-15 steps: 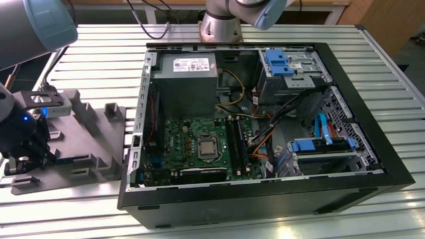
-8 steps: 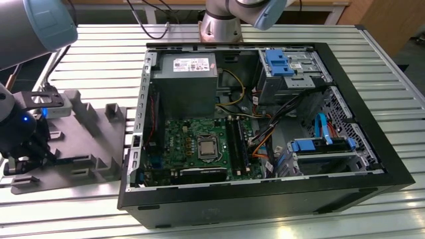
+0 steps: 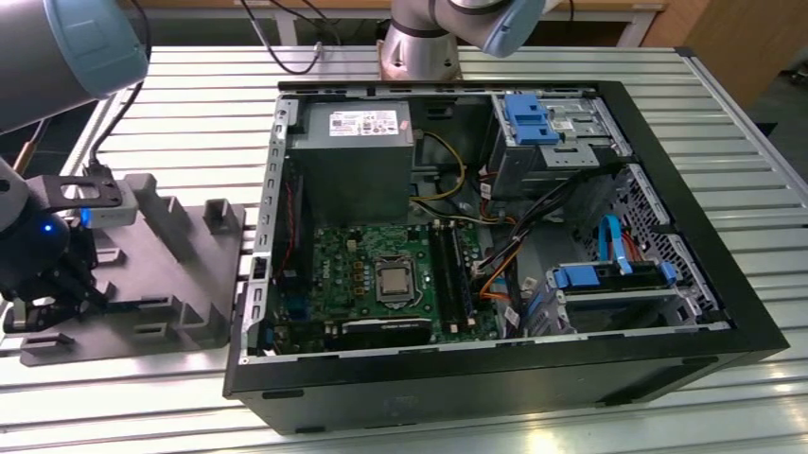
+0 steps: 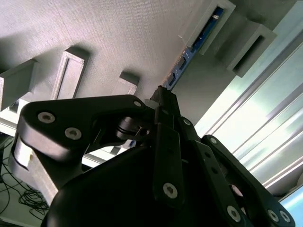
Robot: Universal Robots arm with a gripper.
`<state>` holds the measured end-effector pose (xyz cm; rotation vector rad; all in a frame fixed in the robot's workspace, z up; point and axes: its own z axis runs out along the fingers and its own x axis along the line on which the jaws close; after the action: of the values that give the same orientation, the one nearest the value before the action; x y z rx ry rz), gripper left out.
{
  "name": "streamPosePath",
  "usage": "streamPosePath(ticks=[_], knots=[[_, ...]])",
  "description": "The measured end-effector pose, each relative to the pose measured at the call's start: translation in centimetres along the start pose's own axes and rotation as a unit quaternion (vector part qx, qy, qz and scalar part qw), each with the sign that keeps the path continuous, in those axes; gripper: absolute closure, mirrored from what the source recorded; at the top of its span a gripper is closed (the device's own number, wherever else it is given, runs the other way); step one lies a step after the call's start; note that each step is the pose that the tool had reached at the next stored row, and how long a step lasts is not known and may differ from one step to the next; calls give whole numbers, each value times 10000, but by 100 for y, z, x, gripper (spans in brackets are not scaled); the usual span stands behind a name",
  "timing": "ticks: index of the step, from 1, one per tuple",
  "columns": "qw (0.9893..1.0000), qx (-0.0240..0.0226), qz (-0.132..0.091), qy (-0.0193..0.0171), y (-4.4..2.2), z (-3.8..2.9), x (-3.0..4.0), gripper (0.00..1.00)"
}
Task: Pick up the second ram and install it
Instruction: 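Pick up the second ram and move it above second insertion slot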
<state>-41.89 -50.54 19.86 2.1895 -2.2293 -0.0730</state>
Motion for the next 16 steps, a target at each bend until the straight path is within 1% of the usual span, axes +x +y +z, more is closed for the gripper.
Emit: streamPosePath(ticks=[3,16], knots=[[10000,1,5,-1,0,-4,0,88],[10000,1,13,-1,3,-81,-2,88]])
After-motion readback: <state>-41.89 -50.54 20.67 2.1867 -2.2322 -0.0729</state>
